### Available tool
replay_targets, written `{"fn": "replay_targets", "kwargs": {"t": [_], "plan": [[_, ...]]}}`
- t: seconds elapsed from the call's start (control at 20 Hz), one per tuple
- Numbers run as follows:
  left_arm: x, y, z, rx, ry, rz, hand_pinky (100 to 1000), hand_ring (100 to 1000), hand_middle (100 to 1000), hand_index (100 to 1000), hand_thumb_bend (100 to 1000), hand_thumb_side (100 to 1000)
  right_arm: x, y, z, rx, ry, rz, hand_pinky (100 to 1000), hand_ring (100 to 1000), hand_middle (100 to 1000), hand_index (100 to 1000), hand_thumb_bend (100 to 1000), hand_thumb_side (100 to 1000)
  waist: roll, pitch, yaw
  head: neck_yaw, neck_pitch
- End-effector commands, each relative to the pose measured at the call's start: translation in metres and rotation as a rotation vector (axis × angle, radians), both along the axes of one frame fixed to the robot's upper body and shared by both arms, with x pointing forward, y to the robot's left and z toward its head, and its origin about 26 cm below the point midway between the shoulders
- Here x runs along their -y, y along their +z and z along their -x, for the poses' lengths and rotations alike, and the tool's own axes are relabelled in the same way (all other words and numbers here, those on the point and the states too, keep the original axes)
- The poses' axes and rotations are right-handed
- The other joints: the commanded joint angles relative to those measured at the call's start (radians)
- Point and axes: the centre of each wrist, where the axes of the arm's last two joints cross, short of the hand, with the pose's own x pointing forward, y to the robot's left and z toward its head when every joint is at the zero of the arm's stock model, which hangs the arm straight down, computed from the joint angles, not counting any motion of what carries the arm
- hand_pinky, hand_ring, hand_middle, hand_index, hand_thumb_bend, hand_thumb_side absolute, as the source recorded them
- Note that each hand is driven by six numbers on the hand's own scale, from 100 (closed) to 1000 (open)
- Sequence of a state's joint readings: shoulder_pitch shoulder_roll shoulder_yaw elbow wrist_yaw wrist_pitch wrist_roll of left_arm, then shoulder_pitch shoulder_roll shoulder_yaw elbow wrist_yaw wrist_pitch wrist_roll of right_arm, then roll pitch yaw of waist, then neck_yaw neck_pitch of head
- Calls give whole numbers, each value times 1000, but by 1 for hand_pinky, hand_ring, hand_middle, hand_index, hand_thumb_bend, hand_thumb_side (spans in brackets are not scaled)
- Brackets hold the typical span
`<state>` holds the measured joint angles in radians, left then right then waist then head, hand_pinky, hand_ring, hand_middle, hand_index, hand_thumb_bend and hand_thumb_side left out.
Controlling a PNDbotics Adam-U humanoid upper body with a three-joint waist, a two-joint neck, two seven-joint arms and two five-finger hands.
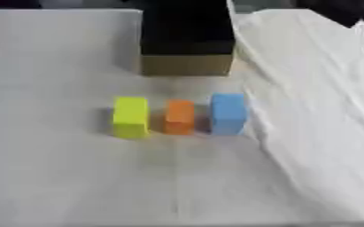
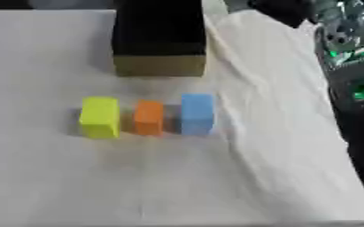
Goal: Pick up objects on the table and place them in the box.
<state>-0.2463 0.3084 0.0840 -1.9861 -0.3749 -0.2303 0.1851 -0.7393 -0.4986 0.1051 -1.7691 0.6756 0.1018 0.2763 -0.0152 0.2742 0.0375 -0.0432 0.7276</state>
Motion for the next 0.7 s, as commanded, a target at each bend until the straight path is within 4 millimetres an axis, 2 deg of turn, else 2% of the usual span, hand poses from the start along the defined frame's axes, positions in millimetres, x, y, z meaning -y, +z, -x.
{"fn": "replay_targets", "kwargs": {"t": [0.05,0.4,0.7], "plan": [[-1,6,2,20,3,-12,708,576,625,789,162,941,5,10,2,27,-13,20,864,828,706,866,100,1000,0,-21,1,0,-5],[-1,5,2,18,3,-12,708,576,626,788,162,941,4,8,1,10,-9,40,867,836,721,869,100,1000,-2,-23,2,0,-3],[-2,5,2,14,3,-18,709,576,626,789,162,941,5,4,-11,-104,-6,161,865,848,744,873,100,1000,-6,-26,2,-1,0]]}}
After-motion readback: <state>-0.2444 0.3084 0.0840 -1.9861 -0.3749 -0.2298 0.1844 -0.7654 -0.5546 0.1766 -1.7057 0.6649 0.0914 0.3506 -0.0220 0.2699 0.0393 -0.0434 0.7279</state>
